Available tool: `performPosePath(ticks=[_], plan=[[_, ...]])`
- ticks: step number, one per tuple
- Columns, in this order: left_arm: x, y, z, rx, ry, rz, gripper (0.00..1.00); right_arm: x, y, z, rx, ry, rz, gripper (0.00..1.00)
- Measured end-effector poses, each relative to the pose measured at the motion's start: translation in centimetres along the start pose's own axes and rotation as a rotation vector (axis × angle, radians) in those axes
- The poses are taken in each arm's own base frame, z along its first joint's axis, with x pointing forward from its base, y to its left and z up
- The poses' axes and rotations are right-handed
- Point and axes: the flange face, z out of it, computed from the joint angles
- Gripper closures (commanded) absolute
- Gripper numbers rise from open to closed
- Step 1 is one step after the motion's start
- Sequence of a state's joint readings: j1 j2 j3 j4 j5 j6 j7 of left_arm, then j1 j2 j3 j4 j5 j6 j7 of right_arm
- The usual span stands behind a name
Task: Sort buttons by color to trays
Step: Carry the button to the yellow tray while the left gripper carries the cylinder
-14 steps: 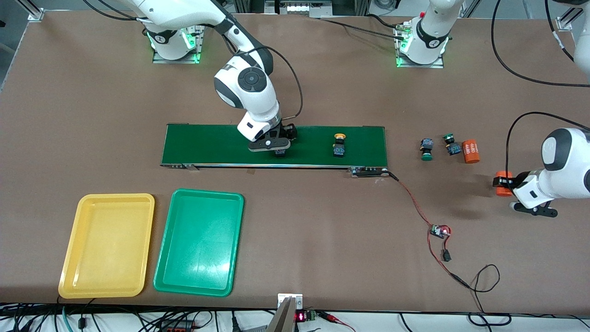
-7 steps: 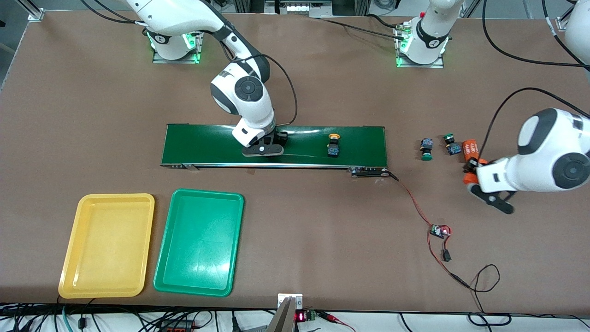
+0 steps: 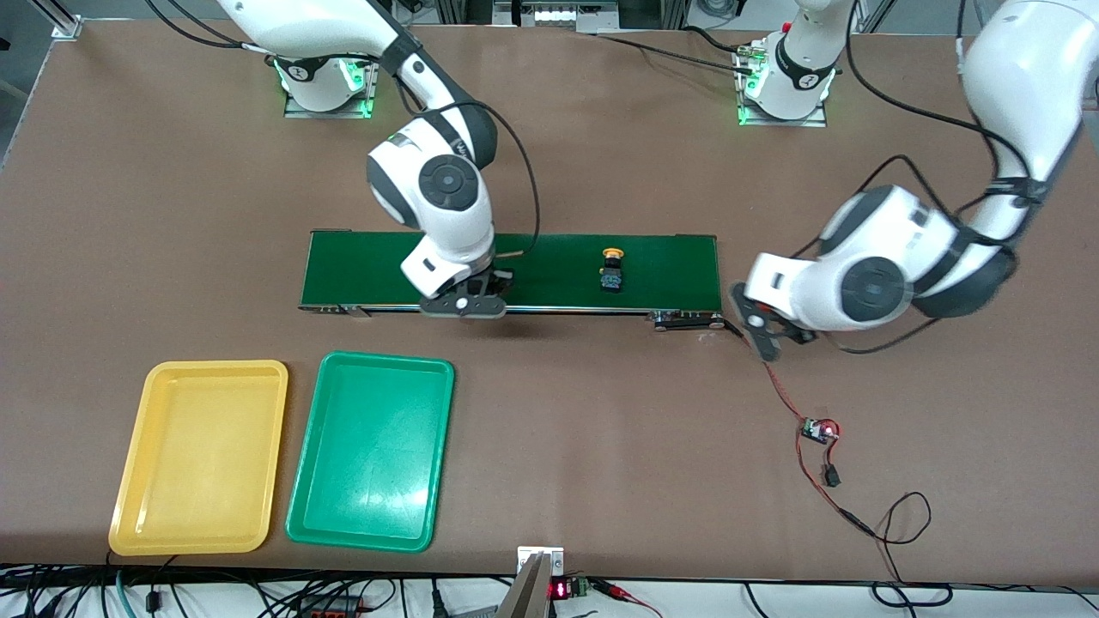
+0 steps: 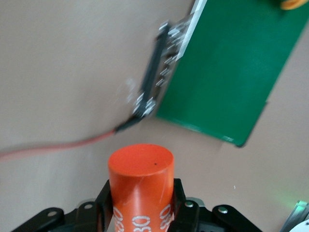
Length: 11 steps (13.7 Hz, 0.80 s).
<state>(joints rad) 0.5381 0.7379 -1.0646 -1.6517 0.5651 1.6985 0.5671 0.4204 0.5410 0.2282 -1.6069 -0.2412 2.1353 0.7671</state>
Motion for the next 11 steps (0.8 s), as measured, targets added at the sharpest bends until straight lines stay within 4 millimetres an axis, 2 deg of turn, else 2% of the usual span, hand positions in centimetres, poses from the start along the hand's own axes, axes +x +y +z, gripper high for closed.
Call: performPosePath(ticks=[2, 4, 7, 8, 9, 10, 11], plan=[[3.1, 2.3, 0.2, 0.012, -0.004, 0.114, 0.94, 3.5, 4.5, -0.7, 0.006, 0.002, 0.009, 0.97], [5.7, 4.7, 1.3, 0.009, -0.021, 0.178, 0.94, 6.7, 10.2, -0.4, -0.015, 0.004, -0.002, 0.97], [7.7, 6.9, 4.7, 0.012, 0.005, 0.234, 0.94, 10.4, 19.8, 0.5, -0.055, -0.001, -0.015, 0.97], [7.9, 7.1, 6.0, 0.016, 0.023, 0.239, 0.91, 11.3, 23.1, 0.8, -0.067, -0.006, -0.032, 0.96], [8.1, 7.4, 7.3, 0.017, 0.036, 0.235, 0.5, 12.1, 26.4, 1.2, -0.075, -0.01, -0.043, 0.96], [8.4, 7.8, 8.4, 0.014, 0.037, 0.229, 0.04, 12.8, 29.5, 1.7, -0.078, -0.006, -0.049, 0.96], [8.7, 8.2, 9.0, 0.012, 0.033, 0.229, 0.0, 13.4, 32.2, 2.4, -0.079, 0.005, -0.056, 0.96]])
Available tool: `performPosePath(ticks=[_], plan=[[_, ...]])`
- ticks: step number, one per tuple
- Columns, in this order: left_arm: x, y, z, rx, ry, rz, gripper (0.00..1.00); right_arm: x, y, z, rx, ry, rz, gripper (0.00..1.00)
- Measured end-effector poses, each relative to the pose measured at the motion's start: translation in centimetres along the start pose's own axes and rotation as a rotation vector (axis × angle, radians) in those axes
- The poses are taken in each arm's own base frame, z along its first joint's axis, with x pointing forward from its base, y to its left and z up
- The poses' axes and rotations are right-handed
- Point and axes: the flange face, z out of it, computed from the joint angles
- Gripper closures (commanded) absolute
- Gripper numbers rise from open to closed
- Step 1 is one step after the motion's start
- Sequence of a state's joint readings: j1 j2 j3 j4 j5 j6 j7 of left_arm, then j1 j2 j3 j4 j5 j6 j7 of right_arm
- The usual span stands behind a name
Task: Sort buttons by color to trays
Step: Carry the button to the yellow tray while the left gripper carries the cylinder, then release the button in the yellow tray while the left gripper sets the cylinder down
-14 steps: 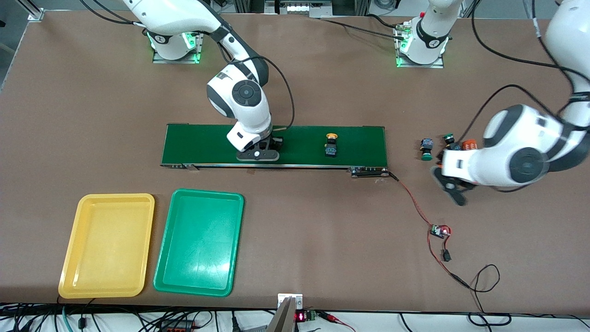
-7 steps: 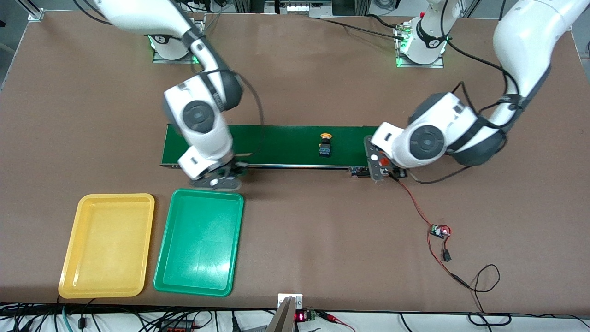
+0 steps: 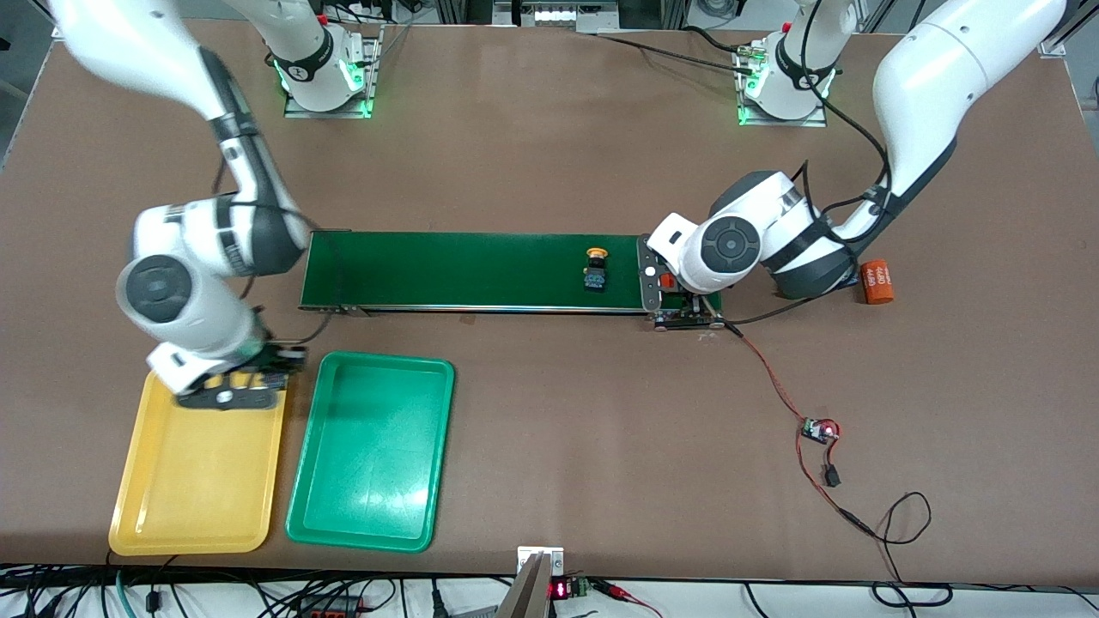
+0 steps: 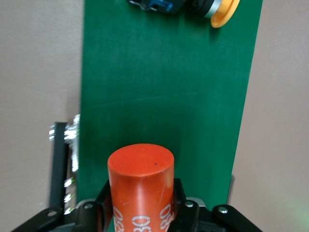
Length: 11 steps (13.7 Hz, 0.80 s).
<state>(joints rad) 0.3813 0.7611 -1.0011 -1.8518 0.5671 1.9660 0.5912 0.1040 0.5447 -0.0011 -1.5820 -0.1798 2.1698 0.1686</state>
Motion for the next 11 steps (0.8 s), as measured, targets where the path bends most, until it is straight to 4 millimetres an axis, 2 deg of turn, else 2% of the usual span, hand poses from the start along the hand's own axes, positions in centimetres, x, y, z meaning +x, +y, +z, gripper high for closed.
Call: performPosePath(ticks=[2, 5, 8, 9, 11], plan=[[0.3, 0.1, -0.1, 0.005, 0.0, -0.001, 0.0, 0.5, 3.7, 2.4, -0.012, 0.021, -0.009, 0.96], [-0.5, -0.7, -1.6, 0.025, 0.003, -0.024, 0.0, 1.2, 6.5, 7.0, -0.02, 0.088, -0.038, 0.96], [-2.4, -2.0, -6.8, 0.073, -0.037, -0.085, 0.0, 1.6, 9.3, 11.9, -0.05, 0.18, -0.08, 0.95], [-3.5, -2.5, -8.8, 0.097, -0.056, -0.122, 0.0, 1.5, 10.2, 13.3, -0.06, 0.198, -0.088, 0.9], [-7.9, -4.9, -11.8, 0.162, -0.089, -0.22, 0.0, 1.3, 11.2, 15.3, -0.069, 0.2, -0.092, 0.65]])
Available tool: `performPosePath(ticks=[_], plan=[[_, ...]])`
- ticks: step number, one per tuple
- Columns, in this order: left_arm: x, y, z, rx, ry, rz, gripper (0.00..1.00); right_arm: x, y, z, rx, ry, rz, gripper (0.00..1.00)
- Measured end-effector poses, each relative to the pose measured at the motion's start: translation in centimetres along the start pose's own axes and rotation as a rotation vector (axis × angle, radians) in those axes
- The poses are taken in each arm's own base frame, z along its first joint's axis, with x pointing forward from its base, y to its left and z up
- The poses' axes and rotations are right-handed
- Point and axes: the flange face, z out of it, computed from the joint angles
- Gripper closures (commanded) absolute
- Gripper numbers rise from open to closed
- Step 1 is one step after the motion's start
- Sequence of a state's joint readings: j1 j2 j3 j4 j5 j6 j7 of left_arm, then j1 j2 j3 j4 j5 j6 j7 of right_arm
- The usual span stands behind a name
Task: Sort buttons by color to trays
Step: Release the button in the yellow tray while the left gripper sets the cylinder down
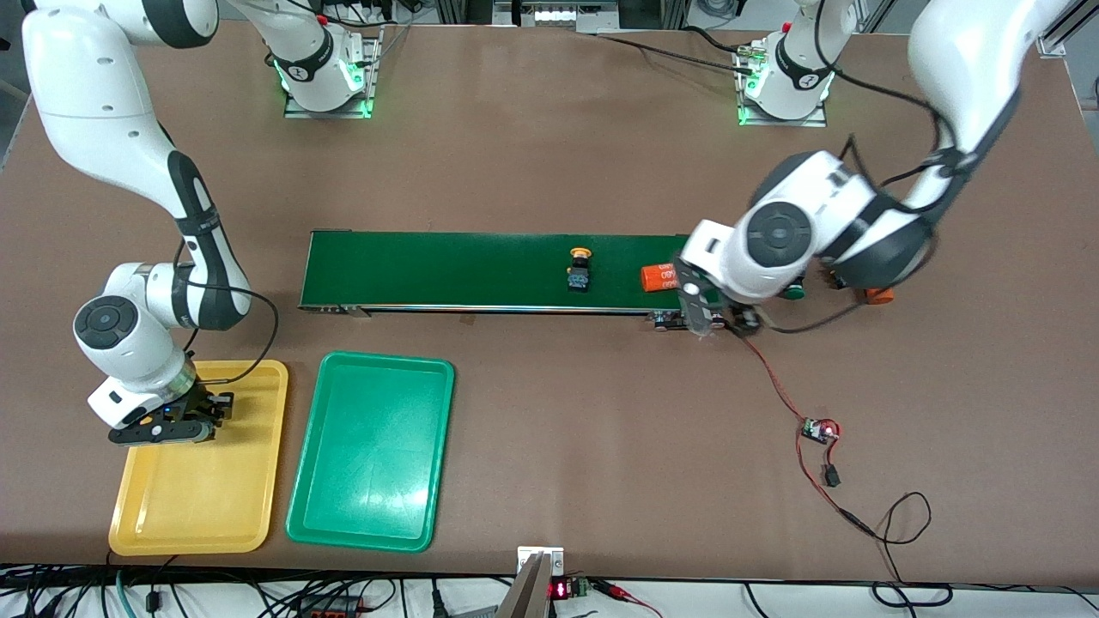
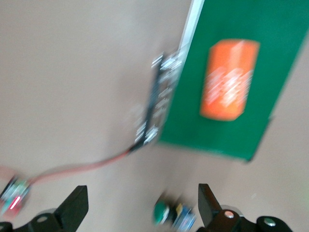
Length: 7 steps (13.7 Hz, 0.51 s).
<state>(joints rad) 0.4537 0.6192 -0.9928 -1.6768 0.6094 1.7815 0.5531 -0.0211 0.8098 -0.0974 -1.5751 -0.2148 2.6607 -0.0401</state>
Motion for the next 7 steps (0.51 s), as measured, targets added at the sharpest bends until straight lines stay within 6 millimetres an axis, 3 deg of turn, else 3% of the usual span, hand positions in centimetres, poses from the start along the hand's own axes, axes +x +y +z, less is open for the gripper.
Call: performPosePath(ticks=[1, 2, 3, 5, 7], plan=[[-2.7, -2.3, -0.2, 0.018, -0.007, -0.06, 0.0, -0.1, 0.0, 0.5, 0.0, -0.002, 0.001, 0.48], [-5.6, -4.5, -0.1, 0.018, -0.005, -0.135, 0.0, -0.2, 0.0, 0.6, 0.001, -0.003, 0.0, 0.18], [-8.7, -6.5, 0.4, 0.009, -0.002, -0.228, 0.0, -0.1, -0.1, 0.6, 0.001, -0.002, 0.0, 0.0], [-13.6, -9.0, 1.7, -0.016, -0.002, -0.47, 0.0, 0.2, 0.0, 0.3, -0.001, 0.01, 0.0, 0.0], [-15.6, -9.6, 2.9, -0.046, -0.024, -0.724, 0.0, 0.9, 0.0, -0.7, -0.002, 0.027, 0.0, 0.0]])
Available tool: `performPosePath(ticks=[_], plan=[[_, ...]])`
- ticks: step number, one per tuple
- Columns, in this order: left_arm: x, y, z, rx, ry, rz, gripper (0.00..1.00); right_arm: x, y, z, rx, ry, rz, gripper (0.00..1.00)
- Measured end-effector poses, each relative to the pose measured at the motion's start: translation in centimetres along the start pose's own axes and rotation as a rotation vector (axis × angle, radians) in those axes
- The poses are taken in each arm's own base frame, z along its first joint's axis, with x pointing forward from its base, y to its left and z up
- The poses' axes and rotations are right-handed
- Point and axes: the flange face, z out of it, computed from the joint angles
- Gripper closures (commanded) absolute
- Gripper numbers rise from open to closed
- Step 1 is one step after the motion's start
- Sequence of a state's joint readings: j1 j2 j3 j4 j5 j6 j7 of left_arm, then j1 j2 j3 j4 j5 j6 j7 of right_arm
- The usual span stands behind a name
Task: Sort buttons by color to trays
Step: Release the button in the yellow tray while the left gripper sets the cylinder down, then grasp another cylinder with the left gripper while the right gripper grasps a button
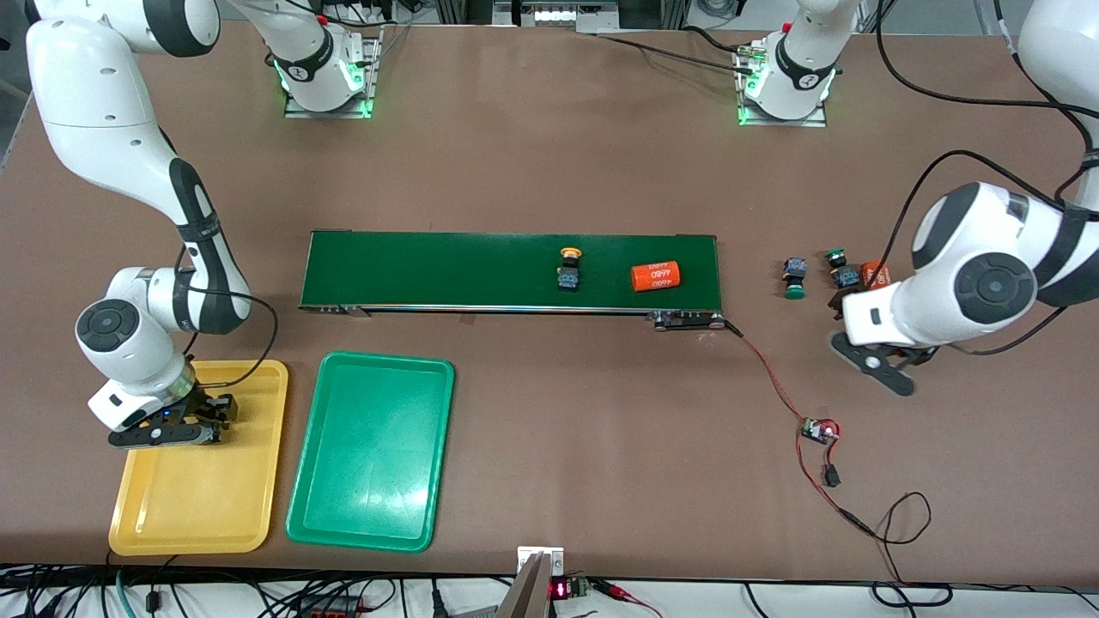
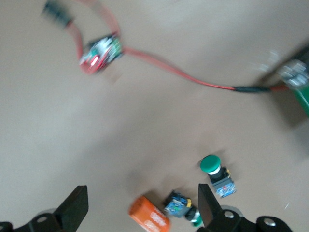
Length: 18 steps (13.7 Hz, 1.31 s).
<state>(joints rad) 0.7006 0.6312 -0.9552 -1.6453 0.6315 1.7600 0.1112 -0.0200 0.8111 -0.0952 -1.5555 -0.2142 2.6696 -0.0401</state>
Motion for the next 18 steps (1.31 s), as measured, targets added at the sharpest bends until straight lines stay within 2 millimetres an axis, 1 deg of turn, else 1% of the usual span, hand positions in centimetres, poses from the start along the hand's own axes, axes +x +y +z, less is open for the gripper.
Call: performPosePath(ticks=[1, 2, 3, 4, 5, 7, 8, 9, 10, 11, 12, 14, 16, 18], plan=[[-0.1, -0.2, 0.5, -0.009, -0.012, -0.106, 0.0, 0.4, -0.2, -0.9, 0.004, 0.002, -0.001, 0.0], [-0.1, -0.3, 1.0, -0.017, -0.02, -0.184, 0.0, 0.7, -0.8, -2.3, 0.017, -0.014, 0.006, 0.0], [-0.2, -0.7, 1.4, -0.022, -0.024, -0.235, 0.0, 1.1, -2.0, -4.1, 0.044, -0.051, 0.027, 0.0], [-0.6, -1.8, 1.9, -0.026, -0.032, -0.275, 0.0, 1.5, -3.6, -6.6, 0.082, -0.106, 0.057, 0.0], [-1.2, -3.3, 2.8, -0.035, -0.042, -0.303, 0.0, 1.7, -5.6, -9.4, 0.124, -0.172, 0.083, 0.0], [-2.5, -5.9, 5.1, -0.06, -0.071, -0.372, 0.0, 1.7, -9.8, -15.3, 0.165, -0.269, 0.12, 0.0], [-3.4, -7.2, 6.3, -0.075, -0.087, -0.422, 0.0, 1.5, -11.7, -17.7, 0.169, -0.289, 0.132, 0.0], [-4.6, -8.4, 7.6, -0.091, -0.106, -0.465, 0.0, 1.1, -13.8, -19.6, 0.177, -0.296, 0.136, 0.0], [-5.6, -9.4, 8.6, -0.105, -0.121, -0.498, 0.0, 0.5, -16.0, -20.9, 0.185, -0.301, 0.146, 0.0], [-6.4, -10.0, 9.2, -0.113, -0.127, -0.516, 0.0, -0.4, -18.2, -21.8, 0.191, -0.311, 0.158, 0.0], [-6.7, -10.5, 9.4, -0.117, -0.128, -0.53, 0.0, -1.2, -20.3, -22.6, 0.198, -0.319, 0.162, 0.0], [-7.0, -10.8, 9.3, -0.119, -0.125, -0.55, 0.0, -3.1, -24.0, -24.6, 0.208, -0.322, 0.17, 0.0], [-7.0, -11.0, 9.4, -0.131, -0.115, -0.563, 0.0, -5.6, -27.4, -26.7, 0.219, -0.301, 0.188, 0.0], [-7.2, -11.4, 10.4, -0.164, -0.125, -0.603, 0.0, -8.5, -30.7, -28.0, 0.232, -0.275, 0.202, 0.0]])
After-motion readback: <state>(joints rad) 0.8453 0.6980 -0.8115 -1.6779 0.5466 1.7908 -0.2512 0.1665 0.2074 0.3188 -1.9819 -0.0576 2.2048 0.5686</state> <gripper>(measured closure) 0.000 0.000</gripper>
